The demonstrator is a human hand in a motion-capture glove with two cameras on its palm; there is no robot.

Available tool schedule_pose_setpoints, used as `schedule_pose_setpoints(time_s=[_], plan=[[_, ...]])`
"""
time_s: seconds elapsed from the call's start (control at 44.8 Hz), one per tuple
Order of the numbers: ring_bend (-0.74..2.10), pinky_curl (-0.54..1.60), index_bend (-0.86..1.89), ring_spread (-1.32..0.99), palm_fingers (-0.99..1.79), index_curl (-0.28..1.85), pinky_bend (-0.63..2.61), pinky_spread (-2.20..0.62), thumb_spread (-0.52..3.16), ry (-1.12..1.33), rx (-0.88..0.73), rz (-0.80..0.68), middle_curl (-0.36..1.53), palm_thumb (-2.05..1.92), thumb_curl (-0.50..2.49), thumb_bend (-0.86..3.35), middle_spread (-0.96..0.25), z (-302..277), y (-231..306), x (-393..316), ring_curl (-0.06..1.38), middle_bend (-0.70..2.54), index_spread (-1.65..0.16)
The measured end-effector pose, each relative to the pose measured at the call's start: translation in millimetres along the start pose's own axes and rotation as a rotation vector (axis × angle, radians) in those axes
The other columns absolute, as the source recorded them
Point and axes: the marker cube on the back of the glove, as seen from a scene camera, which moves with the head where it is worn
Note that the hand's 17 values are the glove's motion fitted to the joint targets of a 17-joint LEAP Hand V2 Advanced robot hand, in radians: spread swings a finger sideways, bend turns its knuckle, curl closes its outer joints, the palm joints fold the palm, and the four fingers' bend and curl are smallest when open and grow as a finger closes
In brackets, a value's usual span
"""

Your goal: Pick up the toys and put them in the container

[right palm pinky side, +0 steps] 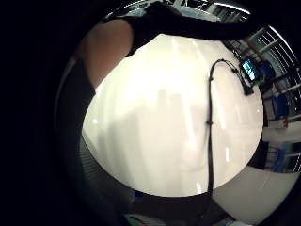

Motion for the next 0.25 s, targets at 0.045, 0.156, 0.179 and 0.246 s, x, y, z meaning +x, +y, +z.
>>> schedule_pose_setpoints(time_s=[0.045,0.156,0.179,0.246], plan=[[0.17,0.32,0.21,-0.12,-0.05,0.37,0.65,0.06,1.3,0.0,0.002,0.006,0.3,-0.04,0.25,-0.03,-0.17,3.2,5.2,-1.8,0.35,0.17,-0.4],[0.17,0.32,0.21,-0.13,-0.04,0.38,0.64,0.06,1.31,0.025,0.012,0.024,0.3,-0.03,0.24,-0.03,-0.18,4.7,8.8,2.6,0.34,0.17,-0.41],[0.17,0.32,0.21,-0.13,-0.04,0.38,0.63,0.05,1.32,0.029,0.013,0.028,0.3,-0.04,0.24,-0.03,-0.18,4.5,8.9,4.2,0.34,0.17,-0.41],[0.18,0.32,0.2,-0.13,-0.04,0.39,0.63,0.05,1.32,0.033,0.014,0.035,0.31,-0.04,0.24,-0.03,-0.18,4.0,8.8,7.2,0.33,0.17,-0.41]])
